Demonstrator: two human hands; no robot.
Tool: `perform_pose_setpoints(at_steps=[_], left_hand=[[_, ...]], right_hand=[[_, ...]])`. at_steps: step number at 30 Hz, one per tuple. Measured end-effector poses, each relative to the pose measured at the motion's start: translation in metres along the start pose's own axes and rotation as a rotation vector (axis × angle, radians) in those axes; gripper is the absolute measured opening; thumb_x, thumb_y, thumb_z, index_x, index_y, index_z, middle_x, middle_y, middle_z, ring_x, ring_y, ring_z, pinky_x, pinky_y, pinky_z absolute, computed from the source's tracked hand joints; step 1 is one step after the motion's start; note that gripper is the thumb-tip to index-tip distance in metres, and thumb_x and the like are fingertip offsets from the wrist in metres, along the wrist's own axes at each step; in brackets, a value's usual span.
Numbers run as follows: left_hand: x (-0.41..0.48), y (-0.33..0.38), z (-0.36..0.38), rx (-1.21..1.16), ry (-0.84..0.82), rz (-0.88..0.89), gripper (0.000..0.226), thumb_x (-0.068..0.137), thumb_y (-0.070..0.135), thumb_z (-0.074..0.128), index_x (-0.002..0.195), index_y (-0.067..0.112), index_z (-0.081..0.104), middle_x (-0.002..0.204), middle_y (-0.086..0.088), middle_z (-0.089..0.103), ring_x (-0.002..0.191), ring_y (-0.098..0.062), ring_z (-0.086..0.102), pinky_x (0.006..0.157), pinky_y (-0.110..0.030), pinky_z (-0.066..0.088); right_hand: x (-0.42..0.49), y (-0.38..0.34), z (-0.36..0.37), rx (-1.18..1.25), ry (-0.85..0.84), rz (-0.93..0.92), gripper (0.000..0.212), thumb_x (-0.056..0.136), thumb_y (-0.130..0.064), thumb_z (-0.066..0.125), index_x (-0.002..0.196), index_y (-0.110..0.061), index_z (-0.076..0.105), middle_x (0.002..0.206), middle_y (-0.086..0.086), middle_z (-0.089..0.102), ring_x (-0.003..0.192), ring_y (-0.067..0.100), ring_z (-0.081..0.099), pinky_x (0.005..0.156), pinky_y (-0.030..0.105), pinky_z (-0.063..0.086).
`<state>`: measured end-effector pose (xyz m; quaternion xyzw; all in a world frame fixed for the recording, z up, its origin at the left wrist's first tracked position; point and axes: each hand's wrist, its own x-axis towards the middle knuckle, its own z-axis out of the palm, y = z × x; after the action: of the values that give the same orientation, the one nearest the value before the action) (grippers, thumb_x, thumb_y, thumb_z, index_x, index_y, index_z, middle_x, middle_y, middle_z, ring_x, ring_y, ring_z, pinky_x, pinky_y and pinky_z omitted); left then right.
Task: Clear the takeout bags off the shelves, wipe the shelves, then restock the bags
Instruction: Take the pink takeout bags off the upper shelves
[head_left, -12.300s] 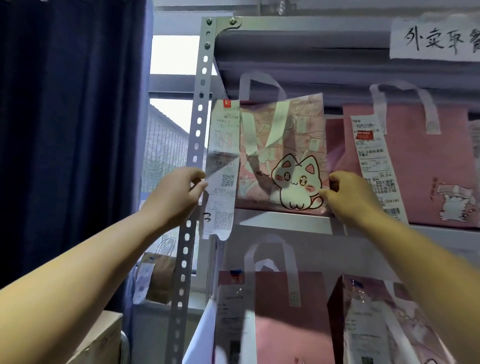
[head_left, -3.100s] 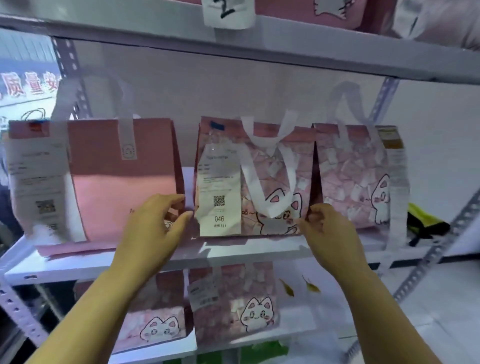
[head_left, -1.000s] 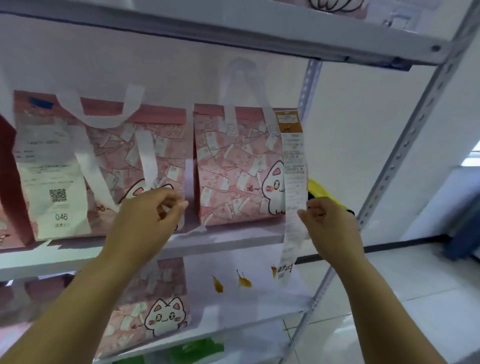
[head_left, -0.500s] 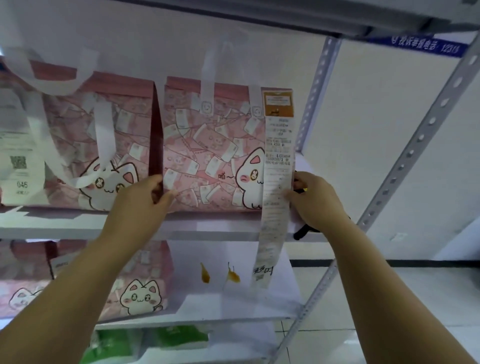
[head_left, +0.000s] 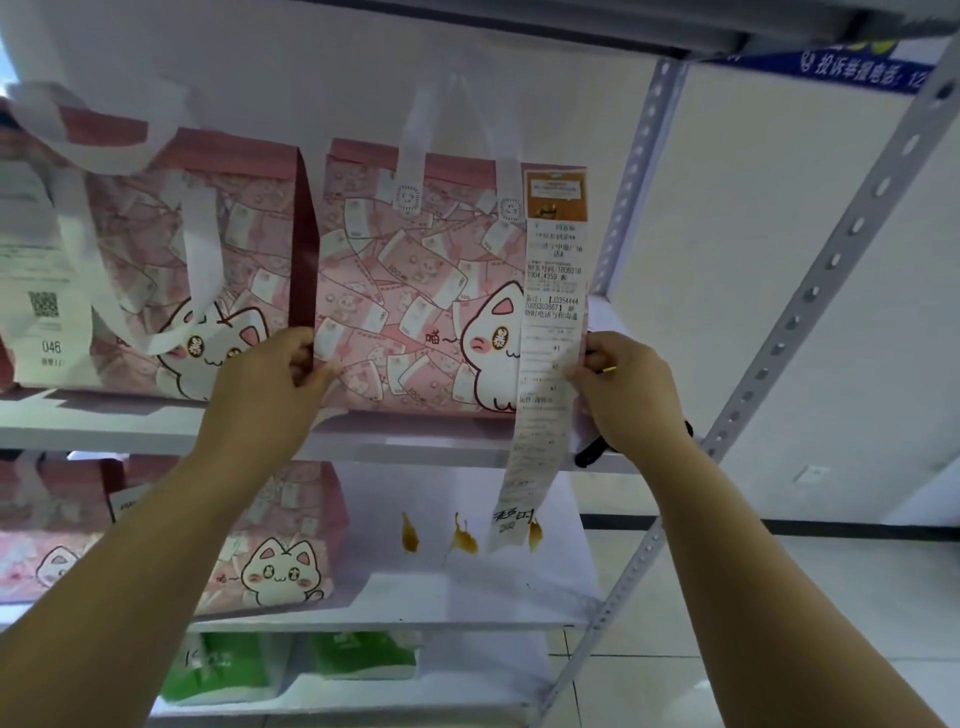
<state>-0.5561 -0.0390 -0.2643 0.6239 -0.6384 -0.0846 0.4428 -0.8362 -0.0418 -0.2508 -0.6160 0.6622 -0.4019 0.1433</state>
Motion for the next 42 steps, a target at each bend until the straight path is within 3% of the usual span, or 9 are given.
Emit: perform_pose_setpoints(at_steps=[5, 10, 17, 21, 25, 30, 34, 38, 42], left_hand=[[-0.016, 0.014, -0.018, -0.012, -0.005, 0.037, 0.019, 0.085, 0.023, 0.065, 0.104, 0.018, 0.065, 0.079, 0.011, 0.058, 0.074, -0.008, 0.053, 0.064, -0.01, 0.035], [-0.044, 0.023, -0.045, -0.138, -0.057, 0.082, 0.024, 0.084, 0.025, 0.065, 0.08, 0.046, 0.053, 0.081, 0.023, 0.058, 0.072, 0.017, 0.053, 0.065, -0.007, 0.036], [-0.094, 0.021, -0.089, -0.194, -0.142, 0.17, 0.021, 0.082, 0.029, 0.066, 0.09, 0.045, 0.053, 0.086, 0.023, 0.059, 0.08, 0.005, 0.055, 0.065, -0.015, 0.04], [-0.132, 0.024, -0.108, -0.241, -0.221, 0.212, 0.022, 0.081, 0.032, 0.065, 0.084, 0.049, 0.051, 0.076, 0.026, 0.06, 0.076, 0.007, 0.057, 0.064, -0.017, 0.04], [-0.169, 0.034, -0.112, -0.311, -0.304, 0.271, 0.026, 0.083, 0.026, 0.065, 0.082, 0.047, 0.051, 0.081, 0.025, 0.059, 0.071, 0.01, 0.057, 0.062, -0.014, 0.037], [-0.2, 0.067, -0.089, -0.433, -0.46, 0.331, 0.024, 0.085, 0.024, 0.063, 0.087, 0.045, 0.051, 0.09, 0.017, 0.062, 0.08, -0.006, 0.062, 0.062, -0.022, 0.046], [-0.222, 0.114, -0.055, -0.503, -0.574, 0.389, 0.023, 0.085, 0.027, 0.063, 0.086, 0.049, 0.055, 0.085, 0.018, 0.065, 0.075, -0.001, 0.061, 0.061, -0.031, 0.052], [-0.249, 0.175, -0.009, -0.561, -0.641, 0.472, 0.027, 0.084, 0.023, 0.066, 0.083, 0.048, 0.056, 0.093, 0.03, 0.061, 0.078, 0.007, 0.06, 0.059, -0.015, 0.049], [-0.283, 0.247, 0.048, -0.576, -0.682, 0.545, 0.022, 0.084, 0.022, 0.065, 0.09, 0.04, 0.055, 0.082, 0.02, 0.065, 0.078, 0.0, 0.061, 0.059, -0.008, 0.041]], right_hand=[[-0.024, 0.0, -0.012, 0.087, 0.047, -0.01, 0.011, 0.09, -0.015, 0.058, 0.097, -0.021, 0.065, 0.085, -0.001, 0.069, 0.076, 0.02, 0.066, 0.071, 0.038, 0.057], [-0.071, -0.006, -0.028, 0.22, 0.091, -0.033, 0.018, 0.09, -0.015, 0.059, 0.098, -0.031, 0.064, 0.082, -0.012, 0.069, 0.067, 0.006, 0.066, 0.063, 0.023, 0.056], [-0.162, -0.022, -0.049, 0.18, 0.171, -0.094, 0.024, 0.089, -0.017, 0.061, 0.09, -0.041, 0.058, 0.085, -0.016, 0.066, 0.072, 0.003, 0.062, 0.065, 0.027, 0.056], [-0.223, -0.027, -0.063, 0.137, 0.194, -0.068, 0.029, 0.09, -0.019, 0.059, 0.089, -0.047, 0.052, 0.086, -0.02, 0.063, 0.077, -0.005, 0.06, 0.06, 0.015, 0.054], [-0.282, -0.021, -0.086, 0.102, 0.273, -0.018, 0.017, 0.09, -0.019, 0.059, 0.098, -0.033, 0.058, 0.088, -0.02, 0.063, 0.077, -0.008, 0.06, 0.057, 0.006, 0.048], [-0.343, -0.006, -0.13, 0.027, 0.398, 0.082, 0.017, 0.09, -0.018, 0.06, 0.103, -0.029, 0.06, 0.088, -0.021, 0.062, 0.08, -0.006, 0.059, 0.061, 0.004, 0.047], [-0.382, 0.016, -0.178, -0.059, 0.52, 0.154, 0.019, 0.089, -0.017, 0.06, 0.102, -0.031, 0.059, 0.085, -0.023, 0.06, 0.074, -0.01, 0.058, 0.058, 0.003, 0.044], [-0.413, 0.051, -0.233, -0.14, 0.63, 0.21, 0.022, 0.088, -0.018, 0.061, 0.102, -0.035, 0.058, 0.087, -0.021, 0.061, 0.074, 0.0, 0.062, 0.06, 0.014, 0.051], [-0.438, 0.096, -0.296, -0.188, 0.711, 0.255, 0.025, 0.087, -0.015, 0.063, 0.104, -0.032, 0.058, 0.086, -0.019, 0.062, 0.072, 0.002, 0.062, 0.061, 0.007, 0.049]])
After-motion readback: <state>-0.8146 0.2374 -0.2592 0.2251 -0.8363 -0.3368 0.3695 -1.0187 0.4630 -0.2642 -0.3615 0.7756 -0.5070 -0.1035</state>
